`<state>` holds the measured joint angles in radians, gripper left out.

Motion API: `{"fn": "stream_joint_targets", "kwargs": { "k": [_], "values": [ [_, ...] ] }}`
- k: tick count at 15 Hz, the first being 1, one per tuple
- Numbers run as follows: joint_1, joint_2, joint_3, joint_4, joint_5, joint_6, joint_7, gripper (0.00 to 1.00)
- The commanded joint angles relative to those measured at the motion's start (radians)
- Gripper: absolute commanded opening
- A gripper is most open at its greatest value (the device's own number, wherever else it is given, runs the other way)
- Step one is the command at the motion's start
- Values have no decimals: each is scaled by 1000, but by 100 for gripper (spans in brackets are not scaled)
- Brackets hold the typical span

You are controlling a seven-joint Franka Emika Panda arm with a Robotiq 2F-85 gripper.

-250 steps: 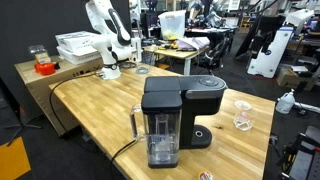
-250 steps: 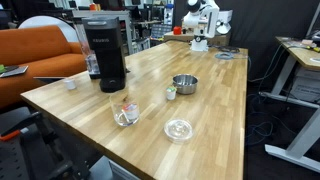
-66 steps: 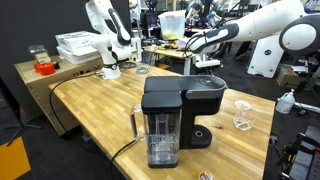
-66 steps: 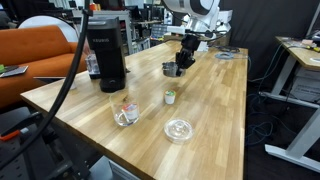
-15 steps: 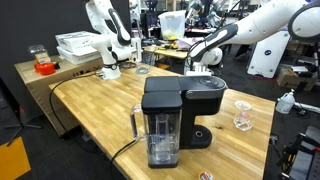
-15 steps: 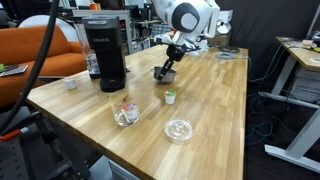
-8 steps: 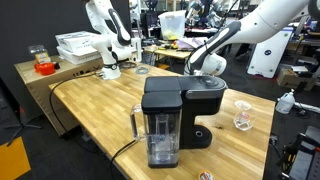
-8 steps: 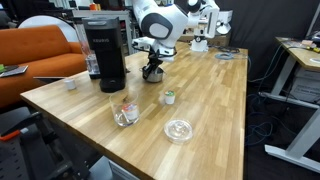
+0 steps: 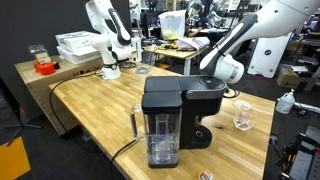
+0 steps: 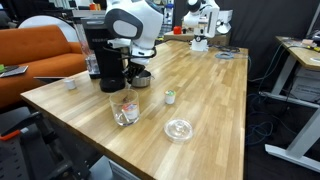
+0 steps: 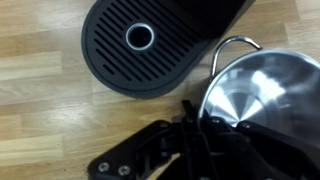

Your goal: Move the silver pot to the left.

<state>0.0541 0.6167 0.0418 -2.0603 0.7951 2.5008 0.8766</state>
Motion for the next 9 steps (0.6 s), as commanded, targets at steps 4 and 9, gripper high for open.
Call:
{"fn": "stream_joint_targets", "kwargs": {
  "k": [4, 9],
  "values": [
    [10, -51, -10, -56, 37, 13, -2, 26],
    [10, -59, -11, -65, 40, 15, -2, 62]
  ]
}}
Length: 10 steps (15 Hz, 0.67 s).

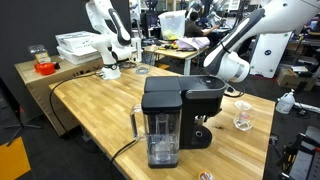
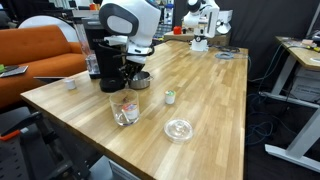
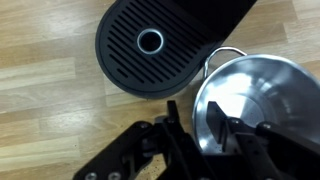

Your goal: Move the silver pot to the left.

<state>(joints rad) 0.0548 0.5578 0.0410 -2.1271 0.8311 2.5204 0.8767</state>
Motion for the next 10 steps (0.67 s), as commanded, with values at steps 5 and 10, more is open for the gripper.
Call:
{"fn": "stream_joint_targets", "kwargs": {
  "k": [5, 10],
  "values": [
    [-1, -27, -35, 12, -26, -6, -12, 89],
    [-19, -80, -55, 46, -31, -13, -38, 100]
  ]
}}
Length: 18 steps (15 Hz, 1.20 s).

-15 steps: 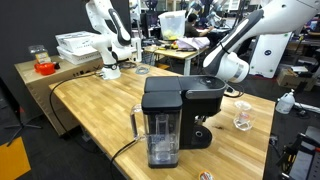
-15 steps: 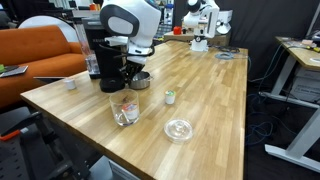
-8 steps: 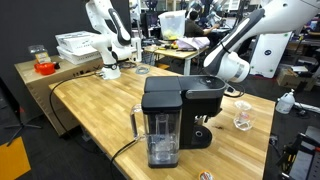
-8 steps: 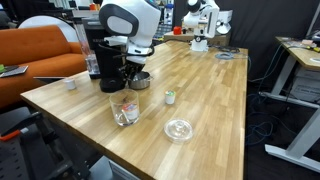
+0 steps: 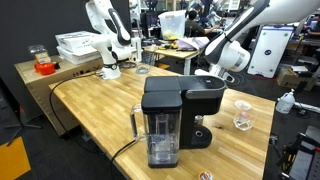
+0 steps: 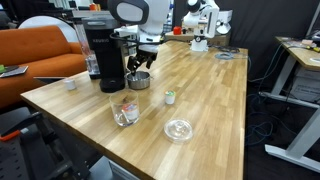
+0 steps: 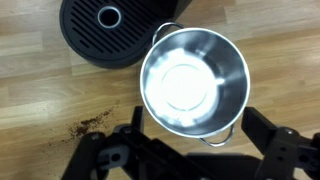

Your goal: Move the silver pot to the left.

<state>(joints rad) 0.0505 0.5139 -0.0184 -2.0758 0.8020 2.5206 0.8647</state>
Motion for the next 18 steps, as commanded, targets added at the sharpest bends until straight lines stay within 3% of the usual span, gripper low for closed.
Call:
{"fn": "stream_joint_targets", "kwargs": {
  "k": [1, 13, 18],
  "values": [
    [-22, -50, 12, -7, 7, -23, -44, 100],
    [-21, -267, 5, -175, 29, -69, -54, 100],
    [-34, -360, 5, -286, 108, -79, -65, 100]
  ]
}}
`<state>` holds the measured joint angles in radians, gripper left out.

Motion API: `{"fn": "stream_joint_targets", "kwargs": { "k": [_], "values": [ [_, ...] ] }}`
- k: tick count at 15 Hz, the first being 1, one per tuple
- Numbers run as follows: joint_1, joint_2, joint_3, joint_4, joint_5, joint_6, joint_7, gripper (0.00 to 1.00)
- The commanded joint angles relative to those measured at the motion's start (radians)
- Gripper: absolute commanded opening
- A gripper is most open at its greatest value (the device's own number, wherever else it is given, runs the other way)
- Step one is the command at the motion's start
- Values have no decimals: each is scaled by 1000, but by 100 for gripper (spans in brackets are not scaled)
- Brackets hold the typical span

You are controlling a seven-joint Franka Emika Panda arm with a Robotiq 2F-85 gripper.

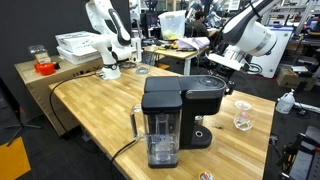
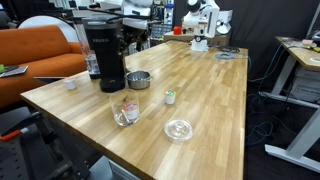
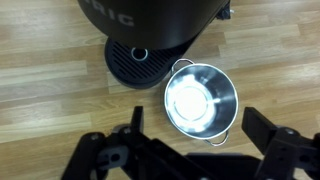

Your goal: Move the silver pot to the left.

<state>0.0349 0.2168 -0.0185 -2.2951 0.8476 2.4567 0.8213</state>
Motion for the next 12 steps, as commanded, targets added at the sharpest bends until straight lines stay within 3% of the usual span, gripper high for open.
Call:
{"fn": "stream_joint_targets", "kwargs": {
  "k": [1, 4, 5, 12],
  "values": [
    [-18, -78, 6, -90, 79, -7, -28, 100],
    [-22, -115, 10, -141, 156, -27, -66, 100],
    [-8, -76, 3, -108, 99, -3, -24, 100],
    [-7, -78, 4, -114, 102, -2, -29, 100]
  ]
}}
